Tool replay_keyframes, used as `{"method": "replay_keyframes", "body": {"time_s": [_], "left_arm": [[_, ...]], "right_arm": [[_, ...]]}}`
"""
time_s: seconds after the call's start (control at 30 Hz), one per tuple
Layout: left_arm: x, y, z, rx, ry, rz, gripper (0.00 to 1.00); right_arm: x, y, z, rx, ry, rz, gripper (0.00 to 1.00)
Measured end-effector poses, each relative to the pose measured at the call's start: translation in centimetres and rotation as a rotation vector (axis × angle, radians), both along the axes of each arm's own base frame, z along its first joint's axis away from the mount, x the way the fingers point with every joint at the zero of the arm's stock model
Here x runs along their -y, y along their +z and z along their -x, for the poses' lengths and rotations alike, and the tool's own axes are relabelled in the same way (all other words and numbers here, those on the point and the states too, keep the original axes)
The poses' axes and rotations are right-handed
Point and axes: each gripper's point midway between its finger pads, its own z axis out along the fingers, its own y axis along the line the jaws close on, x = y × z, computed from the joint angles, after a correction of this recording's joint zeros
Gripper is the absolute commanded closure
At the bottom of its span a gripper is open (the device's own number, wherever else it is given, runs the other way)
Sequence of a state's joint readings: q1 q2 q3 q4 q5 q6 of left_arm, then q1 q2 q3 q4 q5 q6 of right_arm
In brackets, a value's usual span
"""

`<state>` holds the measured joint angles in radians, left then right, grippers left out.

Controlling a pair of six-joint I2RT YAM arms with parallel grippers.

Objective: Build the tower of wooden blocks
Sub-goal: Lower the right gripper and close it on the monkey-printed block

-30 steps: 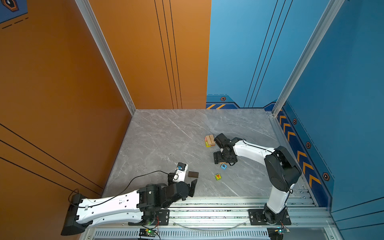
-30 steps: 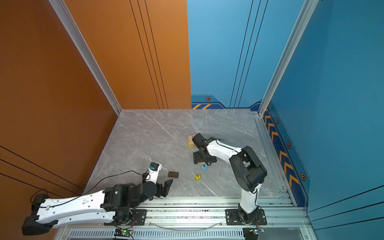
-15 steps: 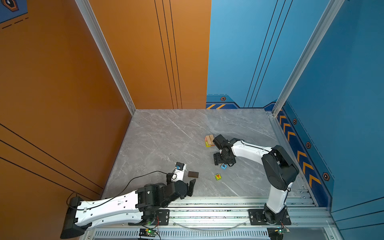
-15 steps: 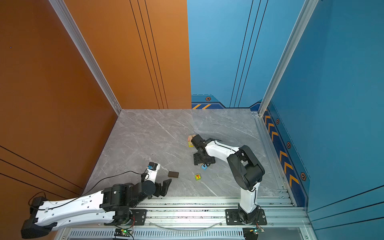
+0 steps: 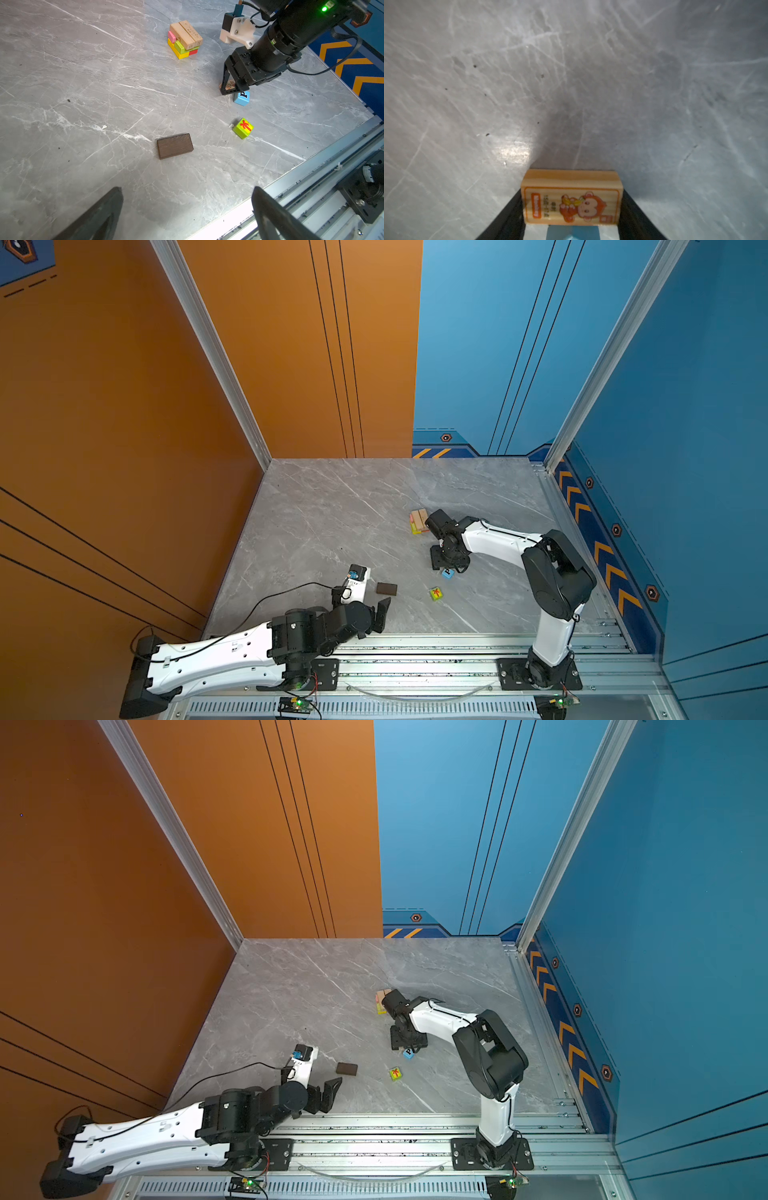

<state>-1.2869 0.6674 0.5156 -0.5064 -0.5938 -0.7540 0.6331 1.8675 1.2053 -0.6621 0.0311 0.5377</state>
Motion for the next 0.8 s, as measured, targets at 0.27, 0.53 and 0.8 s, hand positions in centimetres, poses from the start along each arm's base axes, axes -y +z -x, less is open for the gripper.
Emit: {"method": "replay_keyframes", "body": {"time_s": [0.27, 0.53, 0.8], "left_arm": [[-0.4, -0.2, -0.2, -0.006, 0.012, -0.013, 0.02], [-1.2, -0.2, -1.0, -0.015, 0.042, -0.029, 0.02], [-1.8, 0.3, -2.8, -0.041, 0.083, -0.050, 0.02]], "right_arm": [[-0.2, 0.9, -0.6, 0.017, -0.004, 0.005, 0.42], [-1.6, 5.1, -3.5, 0.096, 0.016, -0.021, 0.43], [-3.5, 11.1, -8.5, 0.214, 0.039, -0.073, 0.43]]}}
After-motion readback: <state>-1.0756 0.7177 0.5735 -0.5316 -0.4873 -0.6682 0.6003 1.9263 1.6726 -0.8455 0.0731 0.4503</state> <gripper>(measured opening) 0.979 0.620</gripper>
